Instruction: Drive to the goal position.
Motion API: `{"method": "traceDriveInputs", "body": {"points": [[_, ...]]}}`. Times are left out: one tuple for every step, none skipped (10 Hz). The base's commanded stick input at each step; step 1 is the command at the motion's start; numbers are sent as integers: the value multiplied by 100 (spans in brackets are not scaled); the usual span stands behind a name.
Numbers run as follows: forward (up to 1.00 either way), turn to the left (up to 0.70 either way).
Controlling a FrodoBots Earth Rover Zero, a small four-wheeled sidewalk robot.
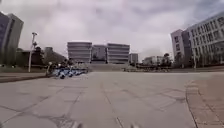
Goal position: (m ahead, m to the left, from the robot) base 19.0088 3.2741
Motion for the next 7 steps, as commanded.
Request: {"method": "traceDriveInputs", "body": {"points": [[70,0],[70,0],[70,0],[70,2],[70,2],[70,2],[70,2]]}}
